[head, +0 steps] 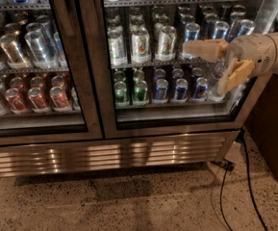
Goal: Open left fridge door
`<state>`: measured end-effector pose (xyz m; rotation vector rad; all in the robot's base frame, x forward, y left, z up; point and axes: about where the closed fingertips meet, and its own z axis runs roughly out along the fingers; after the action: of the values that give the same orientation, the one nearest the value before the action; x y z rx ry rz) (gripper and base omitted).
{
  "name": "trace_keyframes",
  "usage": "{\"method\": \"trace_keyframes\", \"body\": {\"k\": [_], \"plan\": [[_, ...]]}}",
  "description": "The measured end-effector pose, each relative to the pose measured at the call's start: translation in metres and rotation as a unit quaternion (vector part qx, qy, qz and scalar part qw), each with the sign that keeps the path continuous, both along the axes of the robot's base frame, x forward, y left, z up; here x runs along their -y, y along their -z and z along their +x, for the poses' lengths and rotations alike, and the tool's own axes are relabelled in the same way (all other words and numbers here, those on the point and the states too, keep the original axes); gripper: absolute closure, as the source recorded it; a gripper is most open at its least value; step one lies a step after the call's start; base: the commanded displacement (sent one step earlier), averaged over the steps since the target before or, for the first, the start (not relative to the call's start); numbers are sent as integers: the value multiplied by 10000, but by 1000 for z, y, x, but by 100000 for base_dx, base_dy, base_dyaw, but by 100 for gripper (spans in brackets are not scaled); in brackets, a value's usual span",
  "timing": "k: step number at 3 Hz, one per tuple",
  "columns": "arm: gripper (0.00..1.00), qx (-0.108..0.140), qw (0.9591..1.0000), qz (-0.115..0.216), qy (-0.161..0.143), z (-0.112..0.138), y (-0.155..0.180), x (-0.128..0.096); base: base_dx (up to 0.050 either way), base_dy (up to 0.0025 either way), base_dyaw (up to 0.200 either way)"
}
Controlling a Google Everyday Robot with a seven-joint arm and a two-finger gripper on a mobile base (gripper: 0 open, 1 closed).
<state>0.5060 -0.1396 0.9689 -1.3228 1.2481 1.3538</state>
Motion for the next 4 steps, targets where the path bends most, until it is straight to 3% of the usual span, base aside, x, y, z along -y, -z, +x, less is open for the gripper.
{"method": "trace_keyframes", "body": {"k": [2, 4], "plan": [[0, -67, 9997, 91, 212, 9, 1, -1, 0, 0, 0], [0, -66, 9998, -124, 160, 5, 10, -31, 0, 0, 0]]}}
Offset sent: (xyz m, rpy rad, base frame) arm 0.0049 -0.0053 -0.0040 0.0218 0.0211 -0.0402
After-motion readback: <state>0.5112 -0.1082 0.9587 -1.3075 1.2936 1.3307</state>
